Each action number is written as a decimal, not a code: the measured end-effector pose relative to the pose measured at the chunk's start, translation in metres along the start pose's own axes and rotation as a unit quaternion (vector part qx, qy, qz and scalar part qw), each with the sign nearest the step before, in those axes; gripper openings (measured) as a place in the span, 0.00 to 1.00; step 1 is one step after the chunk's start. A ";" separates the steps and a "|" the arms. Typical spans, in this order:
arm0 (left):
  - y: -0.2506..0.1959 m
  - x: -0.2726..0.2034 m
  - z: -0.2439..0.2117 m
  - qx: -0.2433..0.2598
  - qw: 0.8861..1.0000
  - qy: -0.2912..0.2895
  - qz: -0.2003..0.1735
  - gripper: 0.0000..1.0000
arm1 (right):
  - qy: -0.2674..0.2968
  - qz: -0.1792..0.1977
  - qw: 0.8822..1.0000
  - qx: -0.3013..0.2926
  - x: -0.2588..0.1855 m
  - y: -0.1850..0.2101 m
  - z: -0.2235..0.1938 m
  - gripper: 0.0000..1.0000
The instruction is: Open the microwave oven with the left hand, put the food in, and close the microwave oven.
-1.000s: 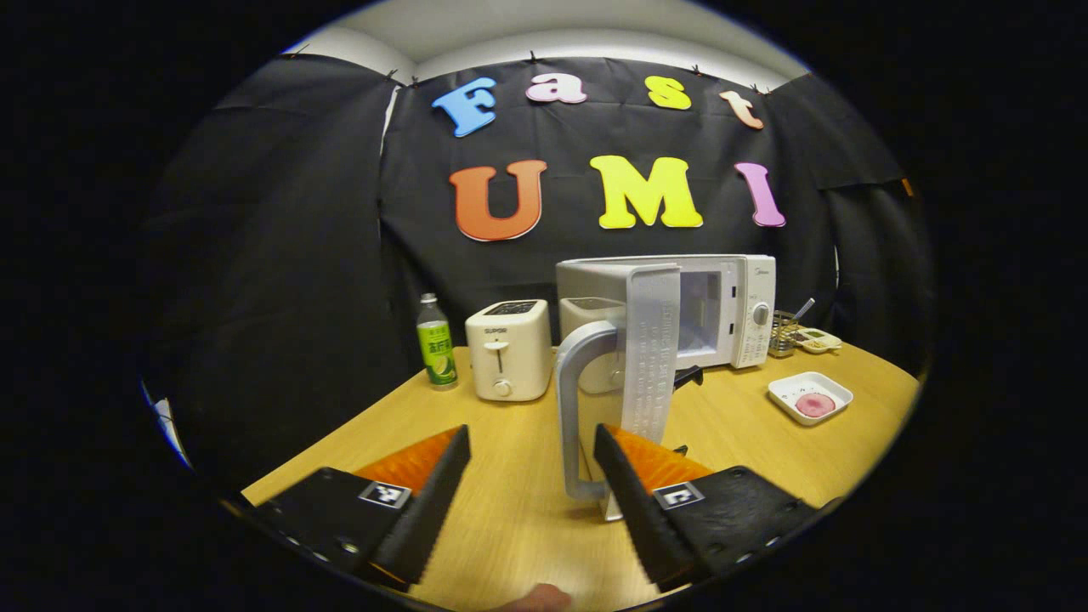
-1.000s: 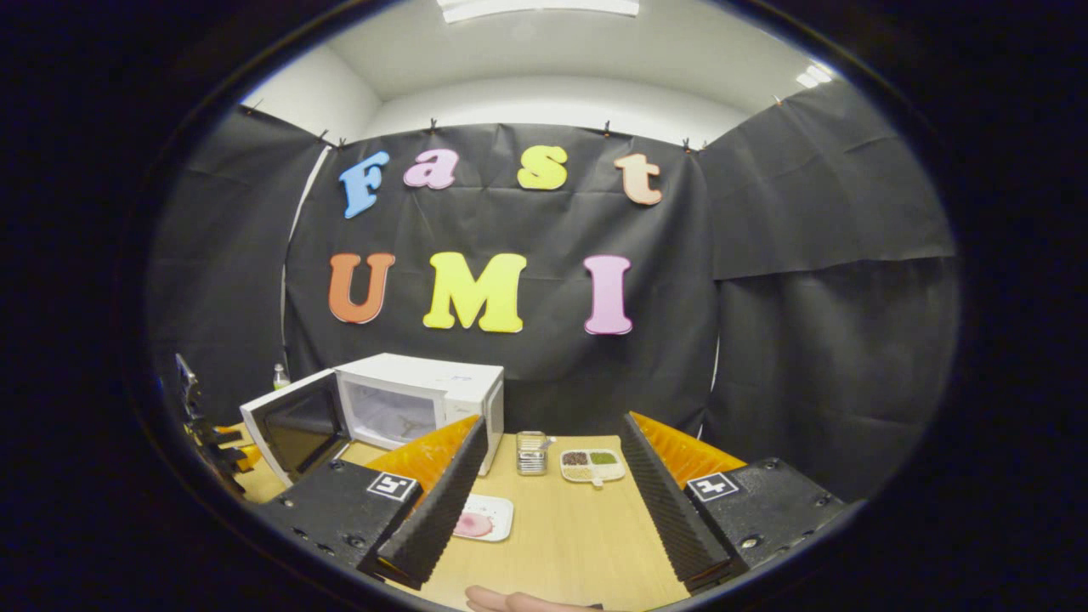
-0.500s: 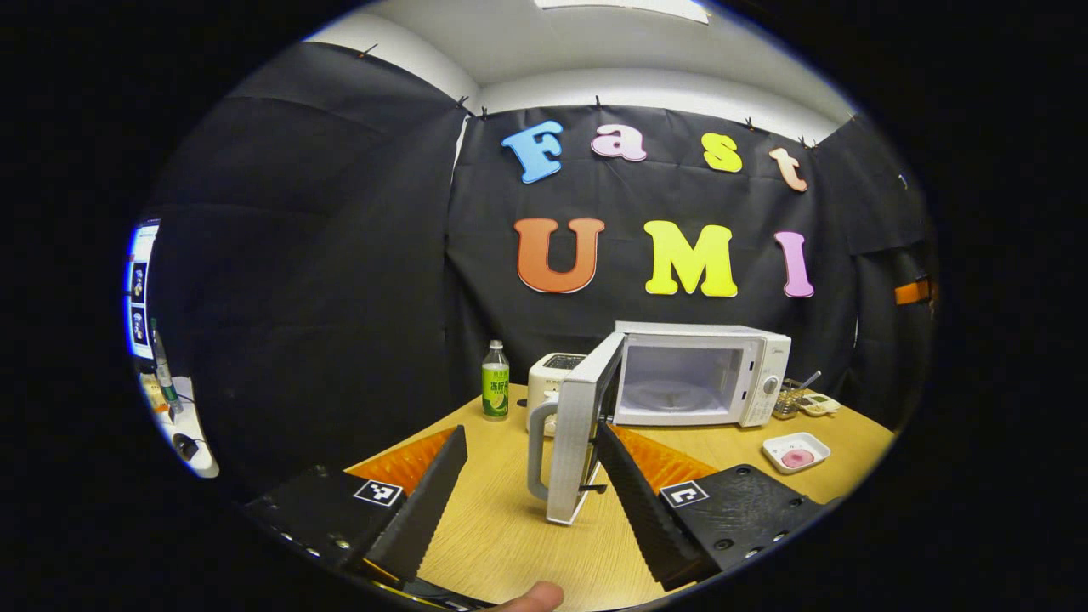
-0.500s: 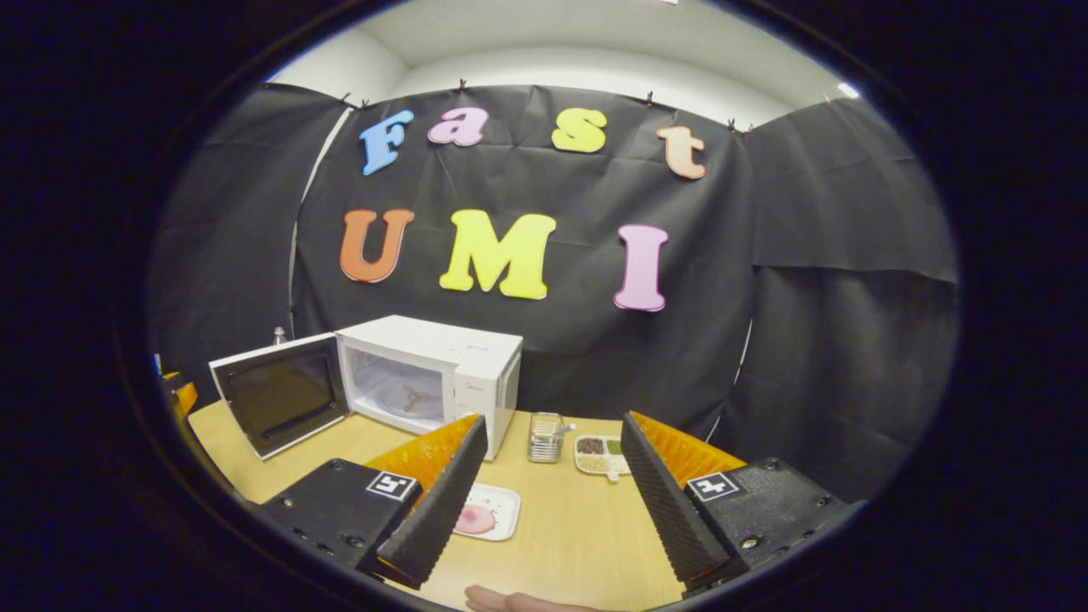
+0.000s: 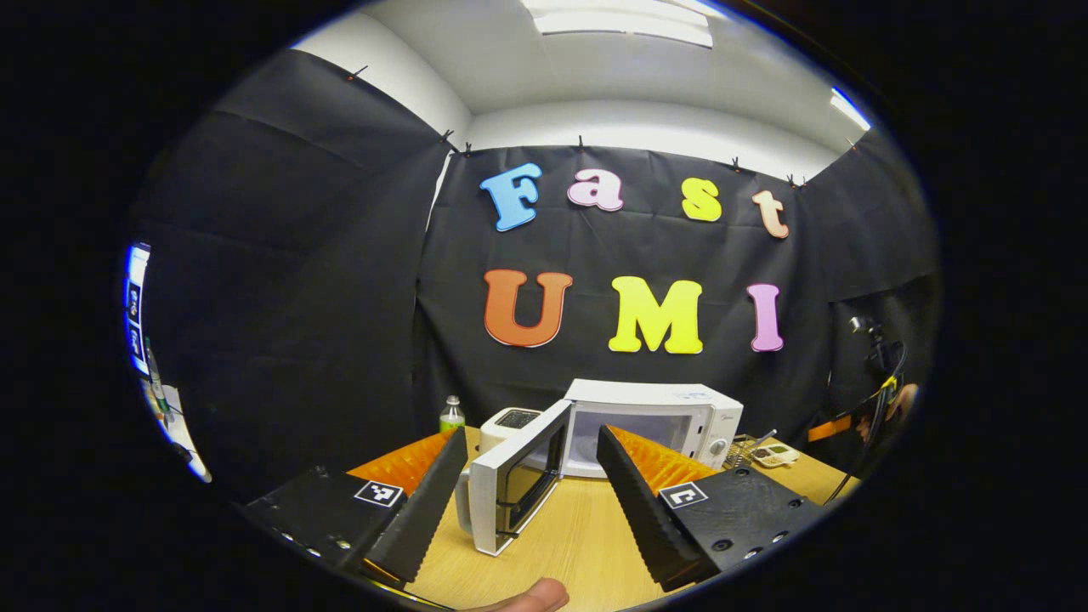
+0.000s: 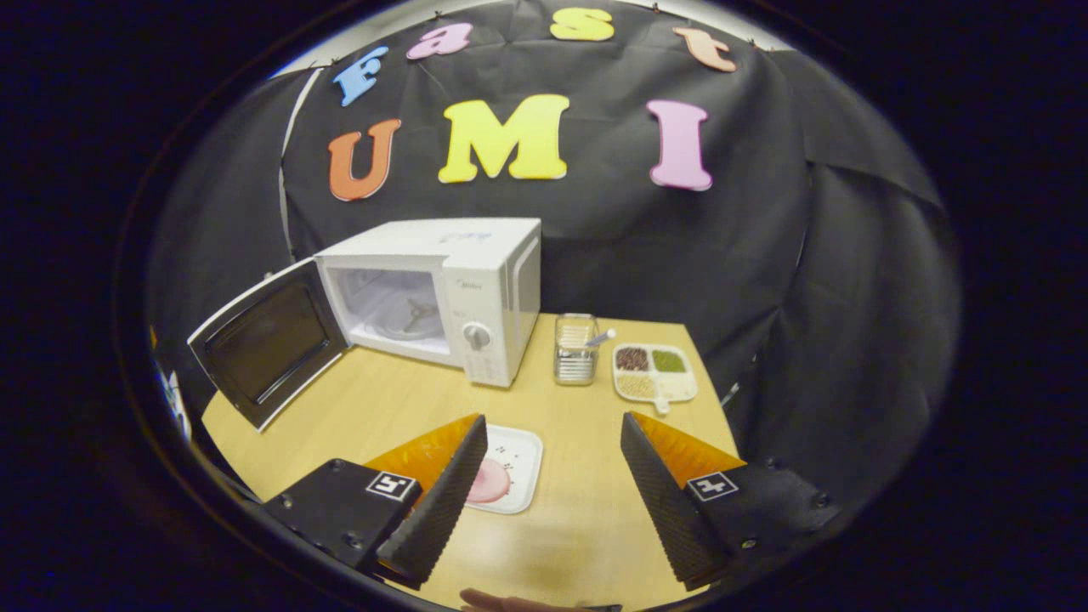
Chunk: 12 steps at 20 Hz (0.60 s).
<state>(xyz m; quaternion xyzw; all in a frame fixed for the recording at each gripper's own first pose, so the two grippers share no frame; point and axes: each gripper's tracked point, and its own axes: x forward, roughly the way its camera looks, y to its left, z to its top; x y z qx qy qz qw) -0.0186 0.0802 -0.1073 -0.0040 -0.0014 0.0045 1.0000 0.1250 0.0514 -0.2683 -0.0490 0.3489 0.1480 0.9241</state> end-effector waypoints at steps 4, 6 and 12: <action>-0.027 0.004 0.017 0.008 1.000 -0.007 -0.012 0.82 | 0.100 0.040 0.993 0.046 0.051 0.001 -0.042 0.97; -0.041 0.005 0.019 0.012 1.000 -0.007 -0.019 0.82 | 0.130 0.041 0.989 0.062 0.067 -0.006 -0.057 0.84; -0.092 0.002 0.016 0.008 0.998 0.007 -0.063 0.93 | 0.215 0.070 0.969 0.101 0.103 -0.007 -0.095 0.71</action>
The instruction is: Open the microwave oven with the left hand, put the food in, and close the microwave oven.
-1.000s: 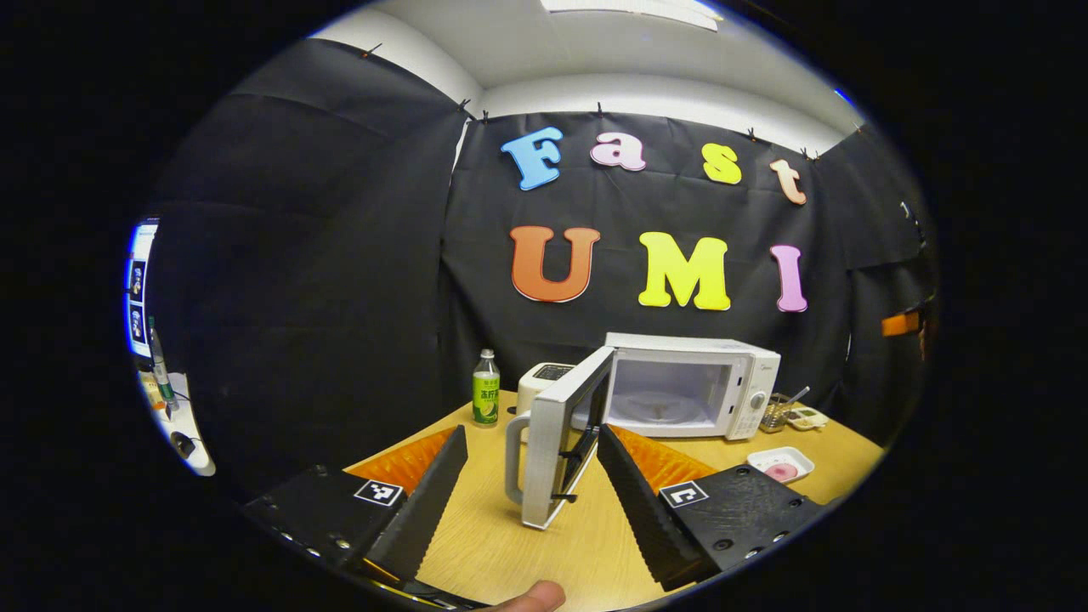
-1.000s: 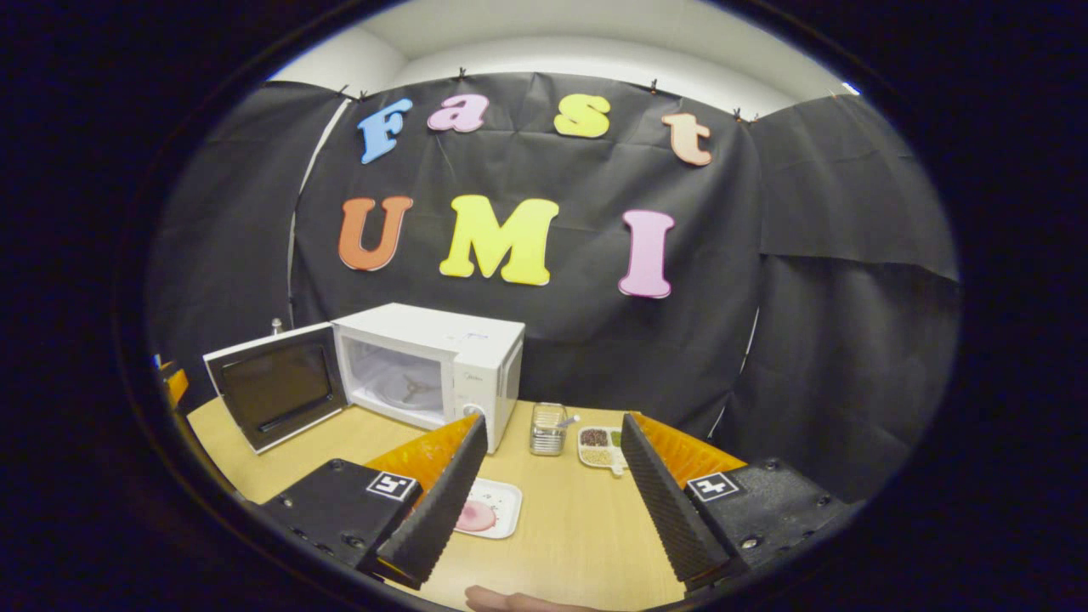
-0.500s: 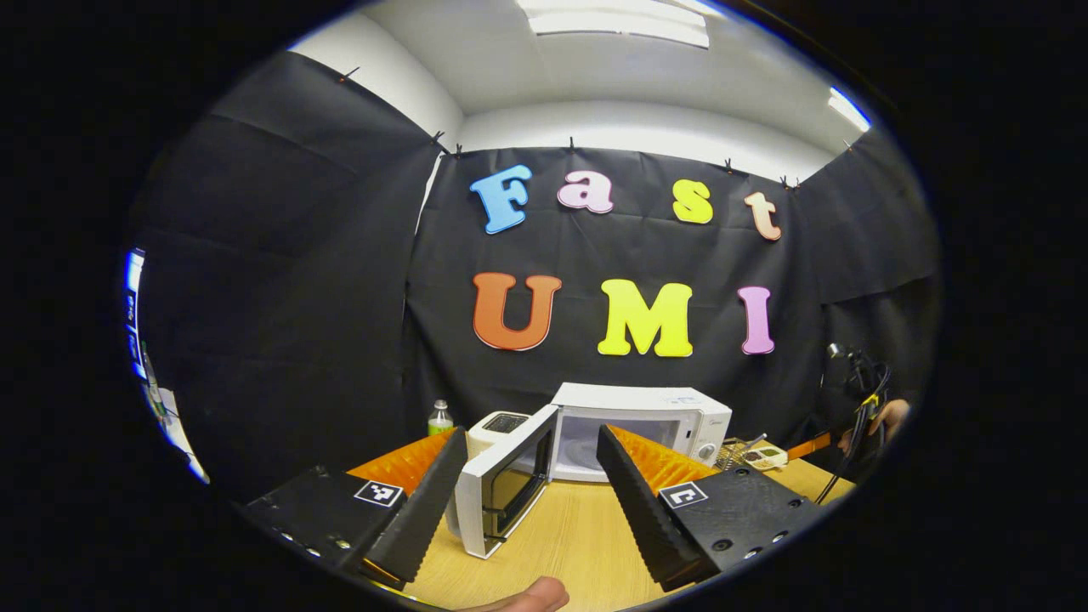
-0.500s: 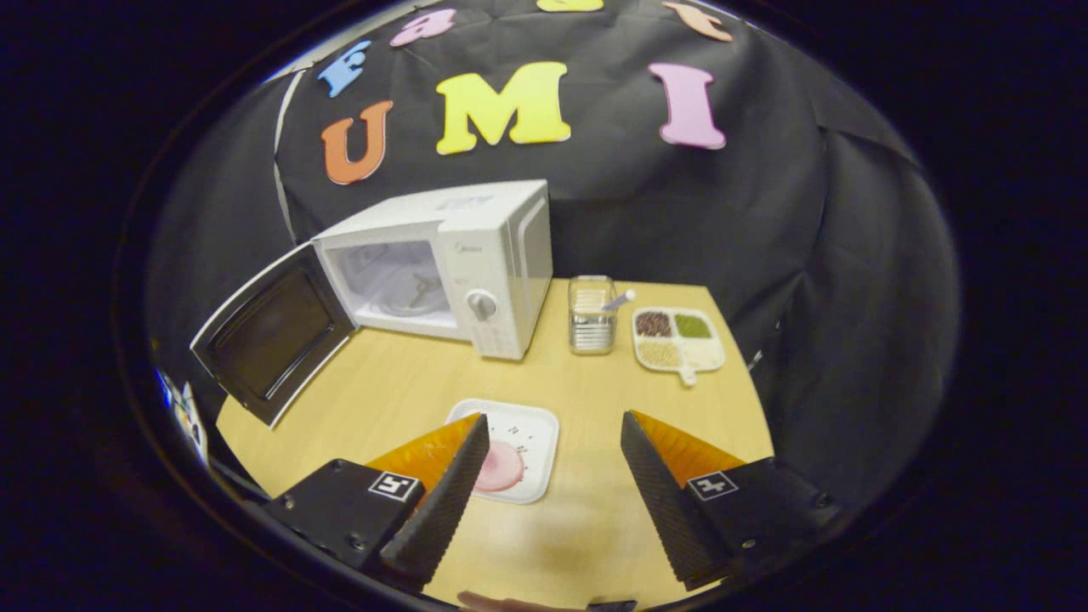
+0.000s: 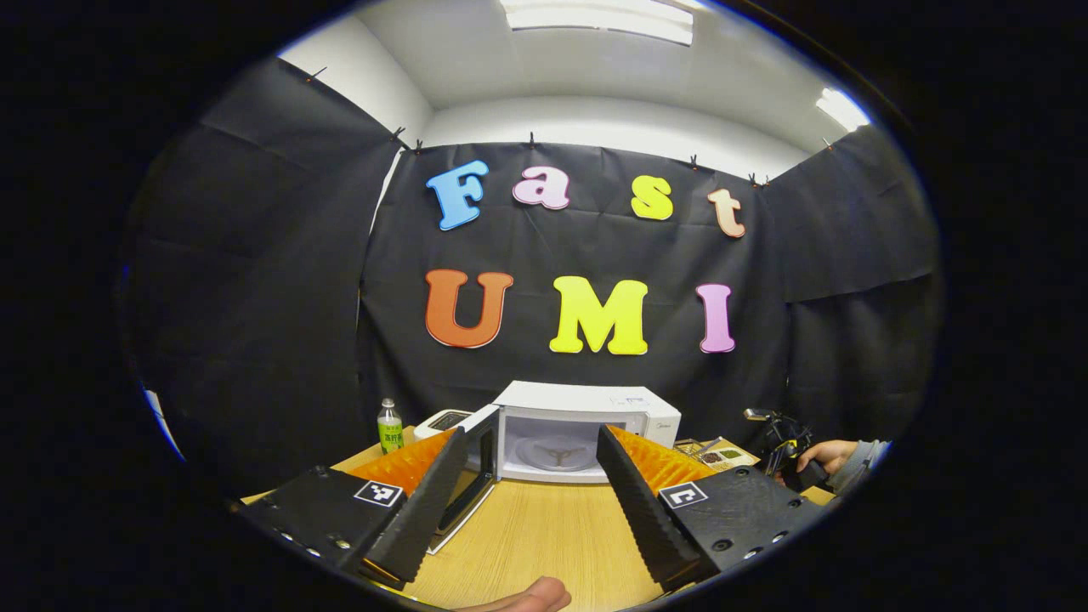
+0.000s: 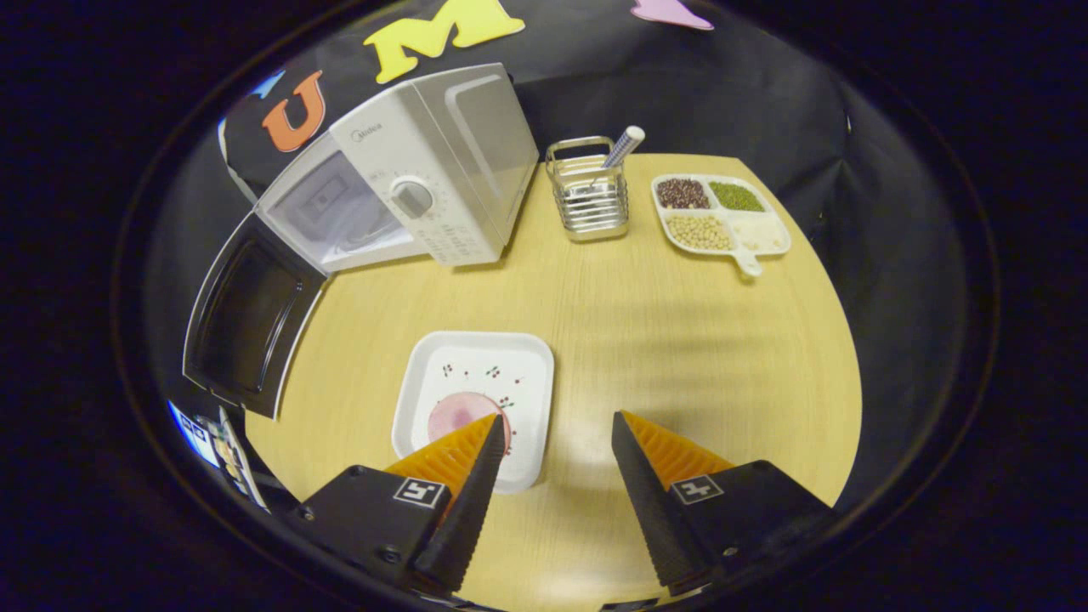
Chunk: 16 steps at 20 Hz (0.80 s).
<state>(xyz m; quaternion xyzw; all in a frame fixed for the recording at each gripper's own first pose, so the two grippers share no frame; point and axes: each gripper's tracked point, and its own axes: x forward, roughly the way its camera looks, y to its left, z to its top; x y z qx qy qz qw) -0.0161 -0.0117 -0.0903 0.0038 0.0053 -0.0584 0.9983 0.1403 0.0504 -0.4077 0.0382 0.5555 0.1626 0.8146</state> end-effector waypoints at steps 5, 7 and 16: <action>-0.016 -0.004 0.005 0.009 1.000 -0.010 -0.012 0.93 | 0.068 0.026 0.997 0.030 0.034 0.005 -0.011 0.61; -0.014 -0.003 -0.001 0.012 1.000 -0.003 -0.010 0.93 | 0.097 0.046 0.994 0.036 0.045 0.013 -0.015 0.46; -0.011 0.002 -0.015 0.007 1.000 0.010 -0.002 0.93 | 0.119 0.053 0.991 0.020 0.055 0.014 -0.008 0.04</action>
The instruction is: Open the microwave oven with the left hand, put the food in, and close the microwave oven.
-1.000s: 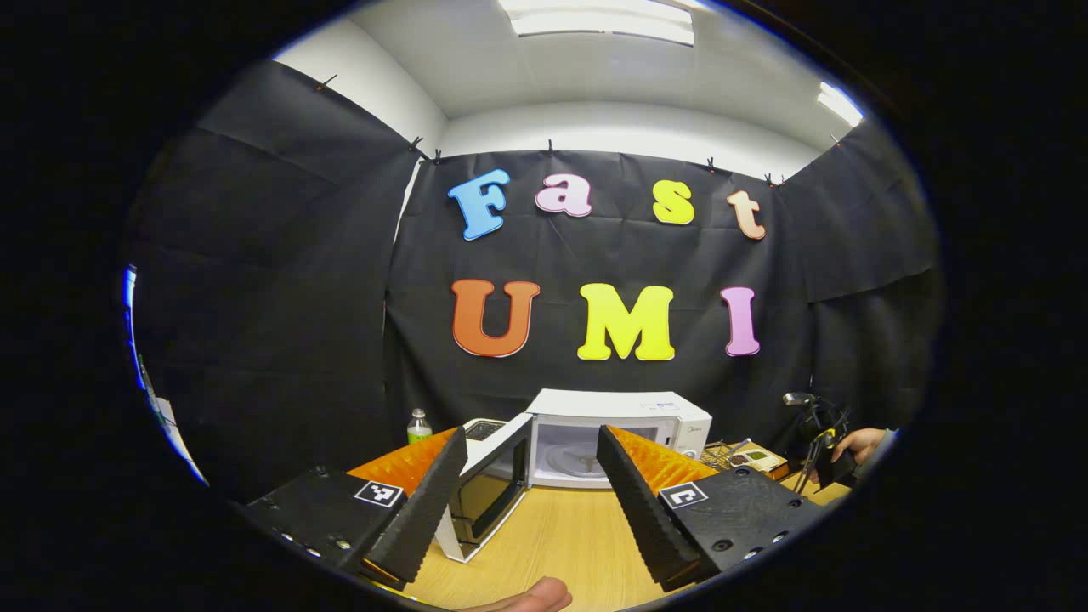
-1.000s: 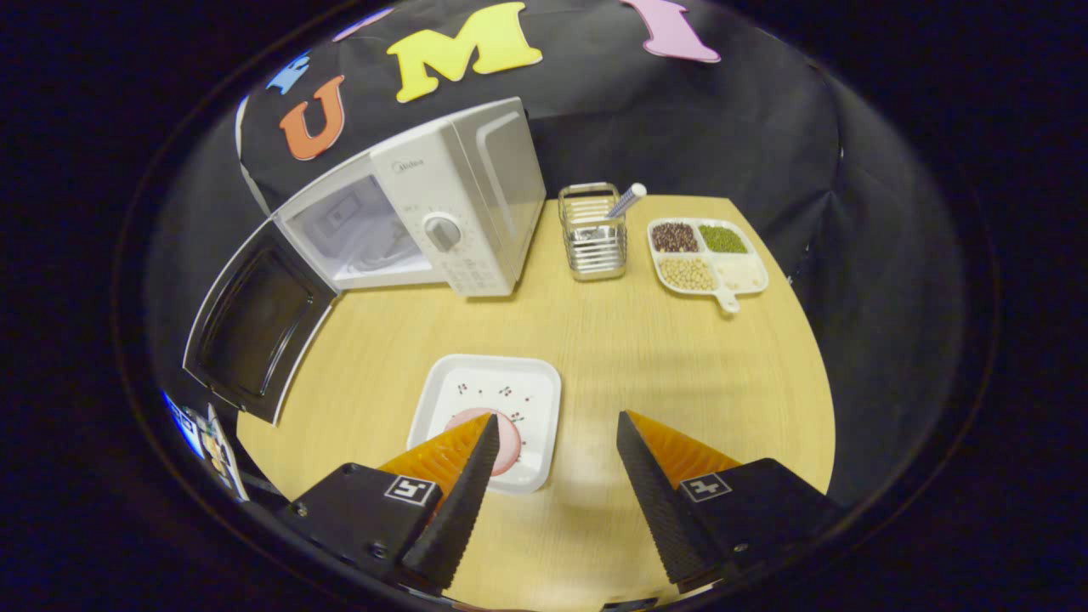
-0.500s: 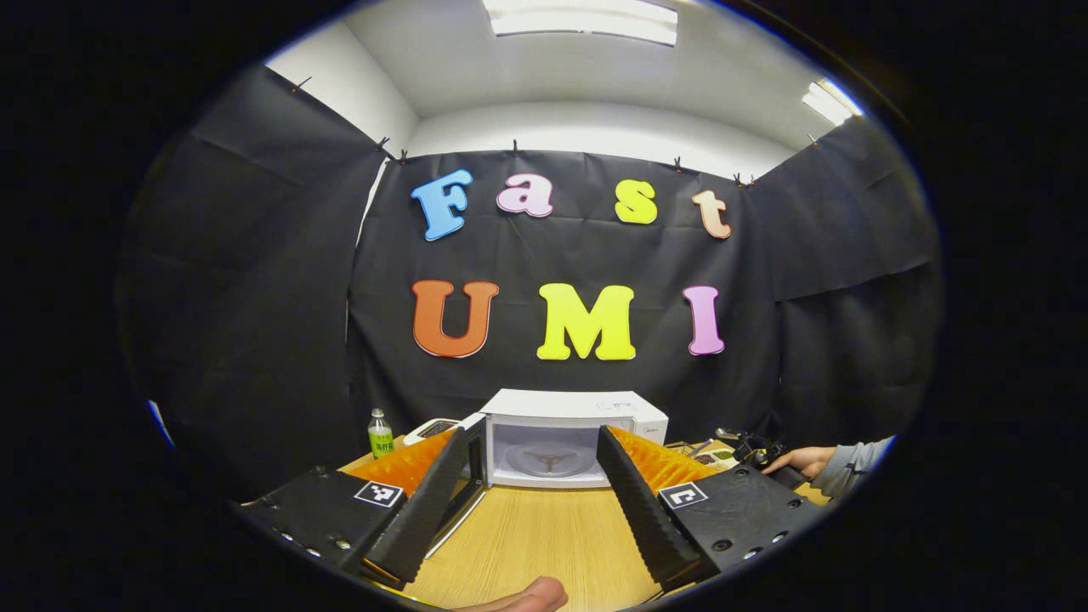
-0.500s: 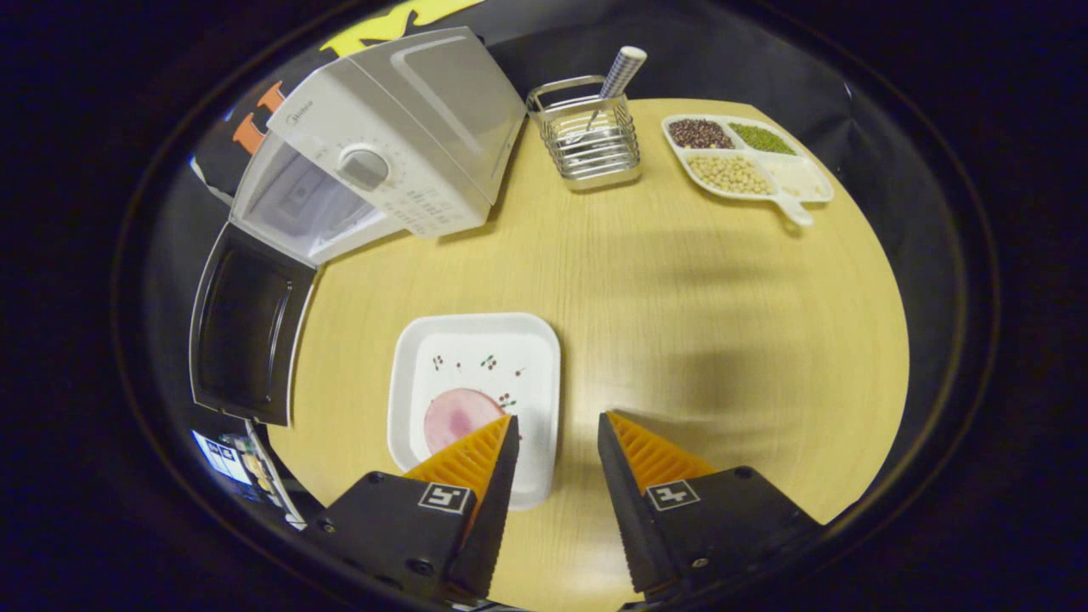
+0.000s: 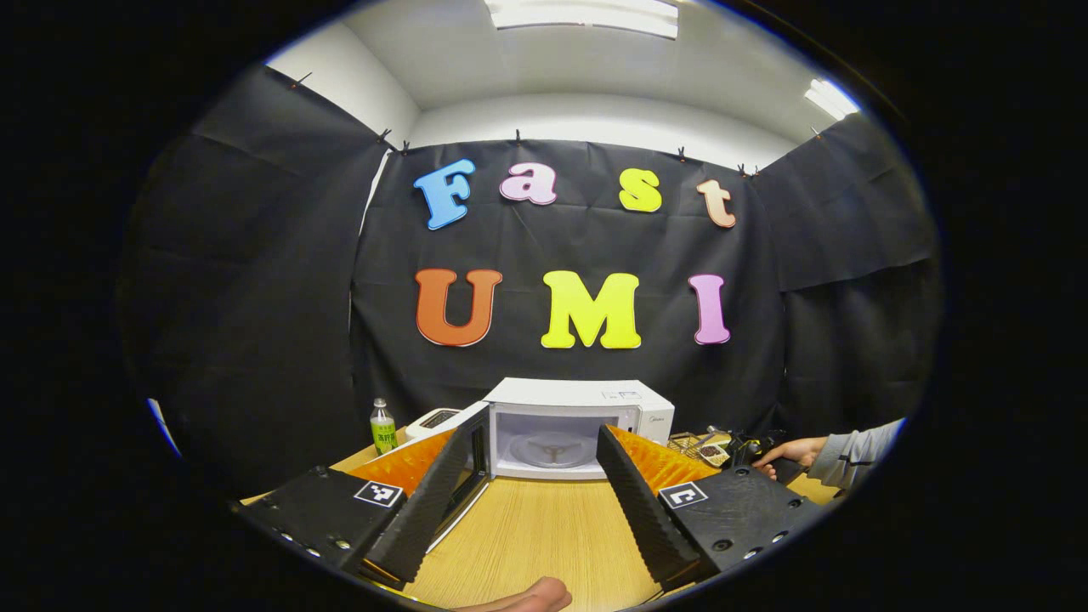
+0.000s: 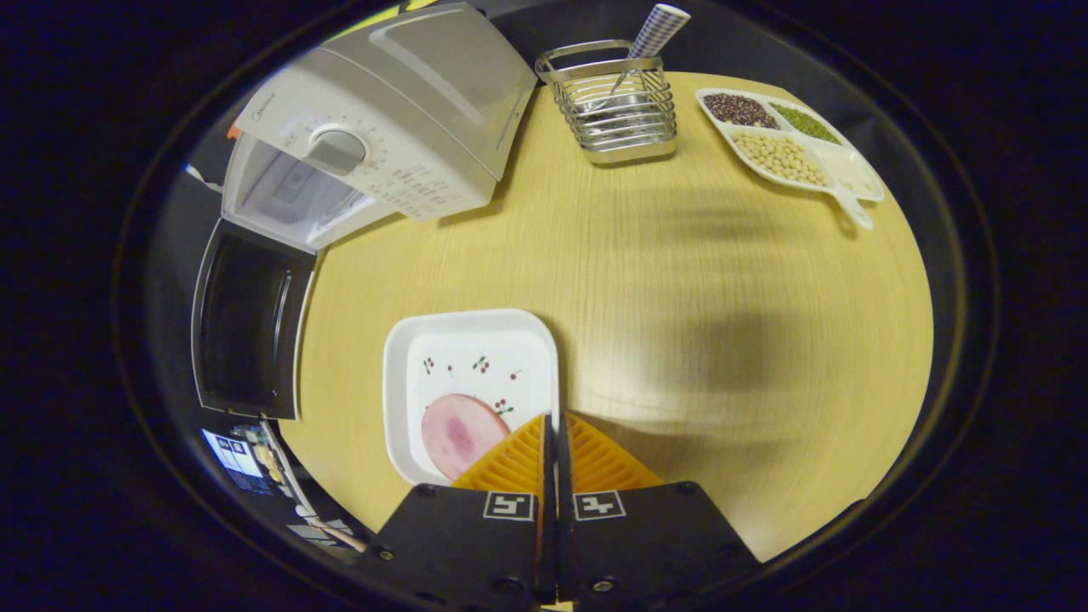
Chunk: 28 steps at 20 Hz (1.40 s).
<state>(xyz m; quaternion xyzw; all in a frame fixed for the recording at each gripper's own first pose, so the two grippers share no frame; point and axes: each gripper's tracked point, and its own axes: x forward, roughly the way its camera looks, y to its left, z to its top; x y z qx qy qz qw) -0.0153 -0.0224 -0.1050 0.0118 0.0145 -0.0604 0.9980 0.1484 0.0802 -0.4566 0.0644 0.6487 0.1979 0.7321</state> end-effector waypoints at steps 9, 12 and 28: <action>0.002 -0.014 0.007 -0.013 1.000 -0.018 -0.016 0.93 | -0.010 0.087 0.994 0.072 -0.019 0.044 -0.029 0.00; 0.012 -0.012 0.004 -0.008 1.000 -0.016 -0.005 0.93 | -0.024 0.109 0.991 0.073 -0.033 0.066 -0.037 0.04; 0.074 -0.036 -0.015 0.008 0.999 0.002 0.043 0.94 | -0.107 0.159 0.967 0.168 -0.010 0.194 0.001 0.04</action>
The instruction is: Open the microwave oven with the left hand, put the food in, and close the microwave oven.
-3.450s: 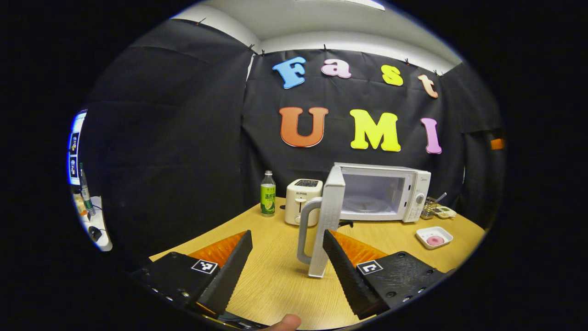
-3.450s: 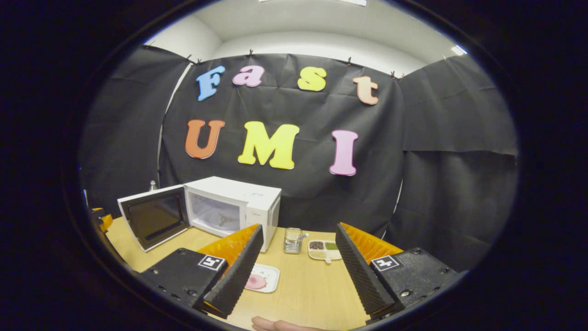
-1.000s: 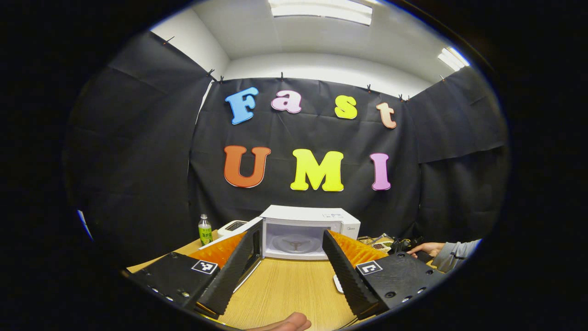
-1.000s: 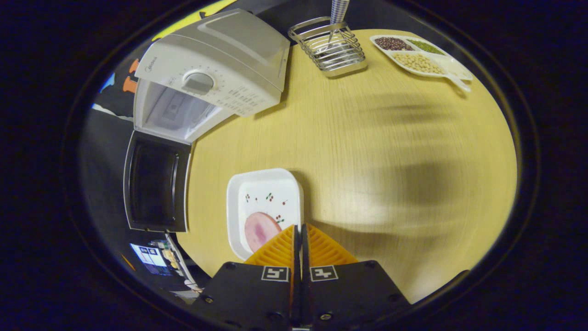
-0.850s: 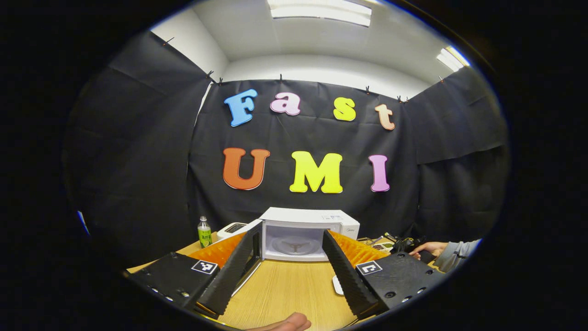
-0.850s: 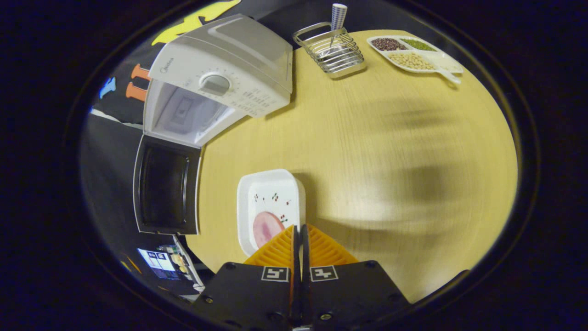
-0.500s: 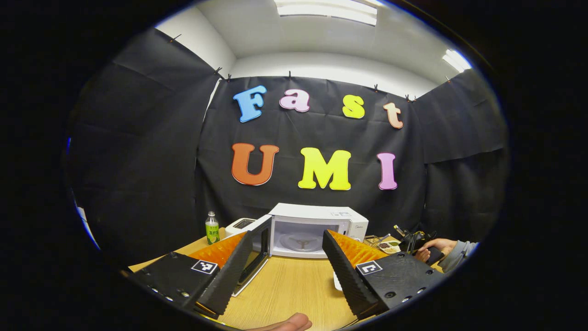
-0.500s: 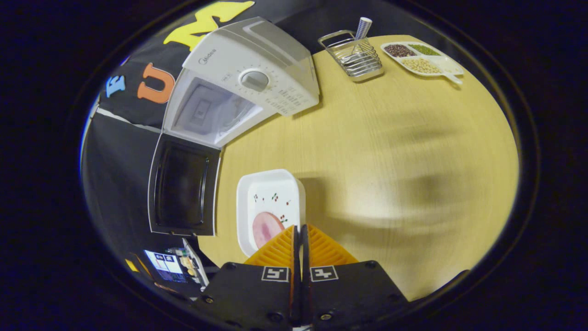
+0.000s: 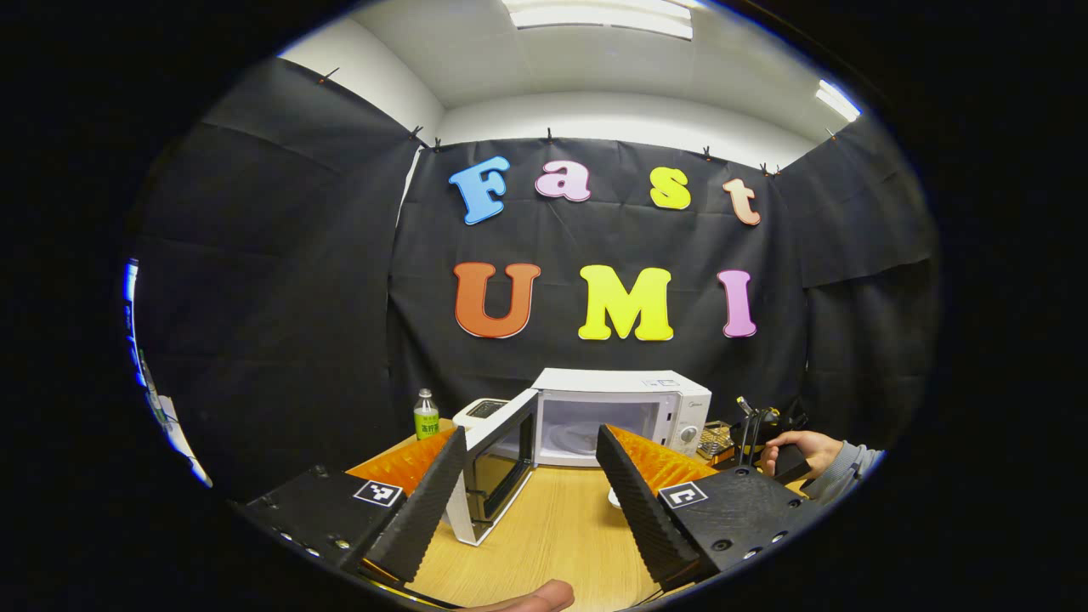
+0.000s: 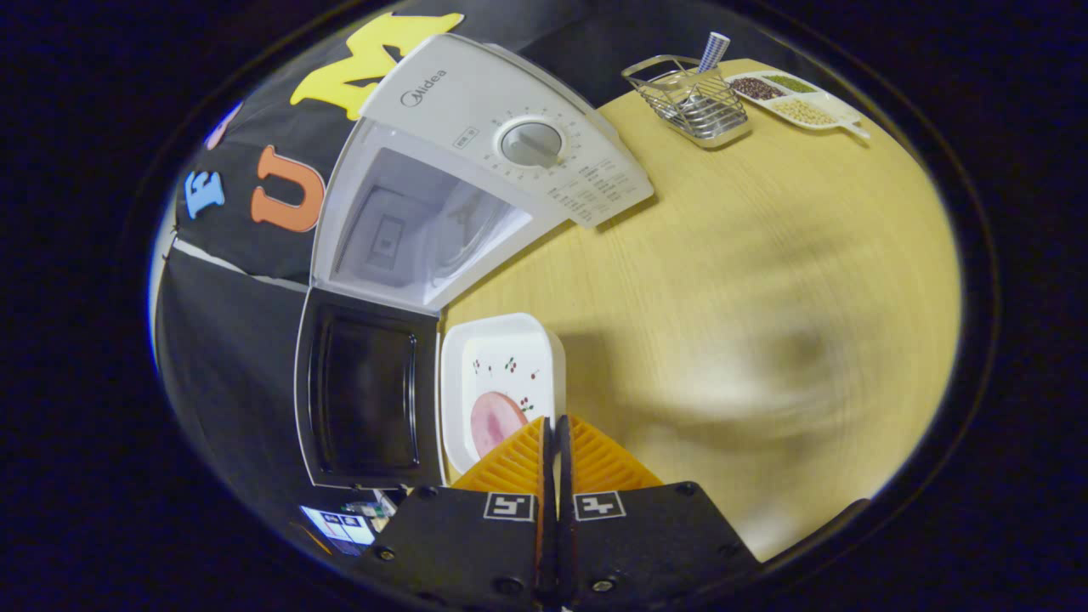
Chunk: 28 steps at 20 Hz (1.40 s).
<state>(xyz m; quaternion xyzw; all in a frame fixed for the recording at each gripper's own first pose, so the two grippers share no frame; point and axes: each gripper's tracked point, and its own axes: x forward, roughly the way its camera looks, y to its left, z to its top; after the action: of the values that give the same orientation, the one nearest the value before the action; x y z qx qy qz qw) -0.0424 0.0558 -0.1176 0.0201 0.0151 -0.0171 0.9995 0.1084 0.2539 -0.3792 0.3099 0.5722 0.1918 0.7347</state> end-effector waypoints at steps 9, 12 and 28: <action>0.019 0.005 -0.009 0.012 1.000 0.006 0.001 0.94 | -0.172 0.046 0.971 0.161 0.065 0.079 0.025 0.04; 0.032 0.009 -0.013 0.017 1.000 0.002 0.013 0.93 | -0.212 0.058 0.953 0.210 0.085 0.099 0.043 0.05; -0.001 0.039 -0.012 -0.029 0.998 -0.030 -0.054 0.93 | -0.395 0.056 0.874 0.276 0.174 0.118 0.138 0.10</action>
<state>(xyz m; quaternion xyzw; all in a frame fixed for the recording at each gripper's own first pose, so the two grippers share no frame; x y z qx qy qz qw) -0.0036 0.0539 -0.1313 -0.0103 -0.0131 -0.0708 0.9973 0.2962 0.4188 -0.4043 0.5816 0.2458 -0.0714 0.7722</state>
